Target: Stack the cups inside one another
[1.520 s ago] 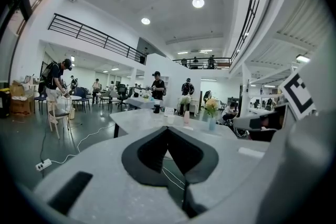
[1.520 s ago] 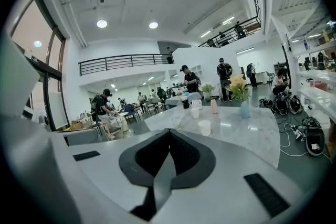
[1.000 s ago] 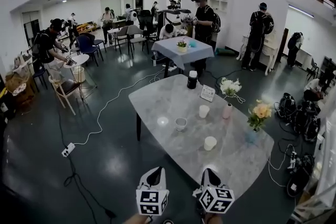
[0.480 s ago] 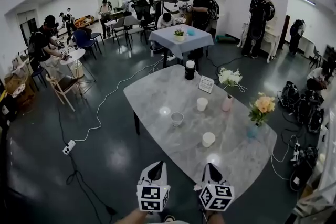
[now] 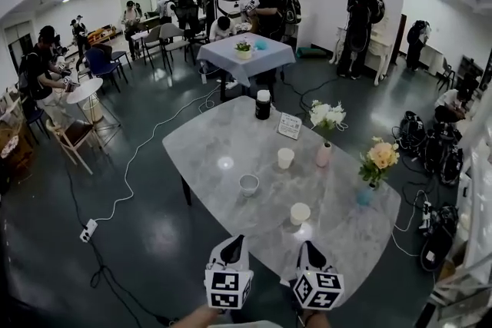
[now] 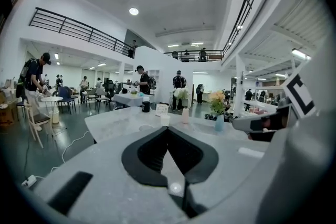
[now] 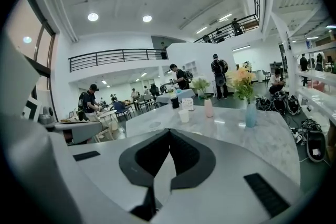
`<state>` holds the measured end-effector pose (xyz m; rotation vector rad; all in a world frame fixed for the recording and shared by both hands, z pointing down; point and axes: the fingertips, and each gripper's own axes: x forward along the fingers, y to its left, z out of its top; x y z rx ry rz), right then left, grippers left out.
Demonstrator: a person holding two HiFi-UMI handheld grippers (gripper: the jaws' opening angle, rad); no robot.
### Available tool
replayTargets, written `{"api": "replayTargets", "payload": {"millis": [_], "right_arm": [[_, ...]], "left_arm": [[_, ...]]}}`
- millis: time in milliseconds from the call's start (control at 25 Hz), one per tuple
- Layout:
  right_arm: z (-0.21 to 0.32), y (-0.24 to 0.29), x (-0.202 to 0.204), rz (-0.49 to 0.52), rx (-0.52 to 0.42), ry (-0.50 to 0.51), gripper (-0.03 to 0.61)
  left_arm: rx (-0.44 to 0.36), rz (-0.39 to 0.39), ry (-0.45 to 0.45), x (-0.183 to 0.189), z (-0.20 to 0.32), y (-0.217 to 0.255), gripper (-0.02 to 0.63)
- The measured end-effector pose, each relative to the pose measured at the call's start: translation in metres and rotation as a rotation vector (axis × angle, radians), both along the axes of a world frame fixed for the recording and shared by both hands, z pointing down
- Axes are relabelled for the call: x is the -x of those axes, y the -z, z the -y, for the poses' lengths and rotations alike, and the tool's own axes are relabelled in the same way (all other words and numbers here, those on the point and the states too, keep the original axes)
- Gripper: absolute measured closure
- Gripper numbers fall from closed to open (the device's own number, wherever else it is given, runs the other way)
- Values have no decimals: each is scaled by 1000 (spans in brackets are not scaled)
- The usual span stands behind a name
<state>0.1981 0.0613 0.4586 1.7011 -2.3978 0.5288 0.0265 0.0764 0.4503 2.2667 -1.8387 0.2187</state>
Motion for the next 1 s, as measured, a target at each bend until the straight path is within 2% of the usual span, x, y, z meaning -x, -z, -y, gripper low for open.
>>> {"api": "replayTargets", "payload": {"millis": [480,1000], "right_arm": [[102,25,74,-7,-38,-74,572],[160,25,121,-36,2,-160,572]], "left_arm": [[-13,-25,-95,64,117,11,617],[30,-71,-192,107,191,3,617]]}}
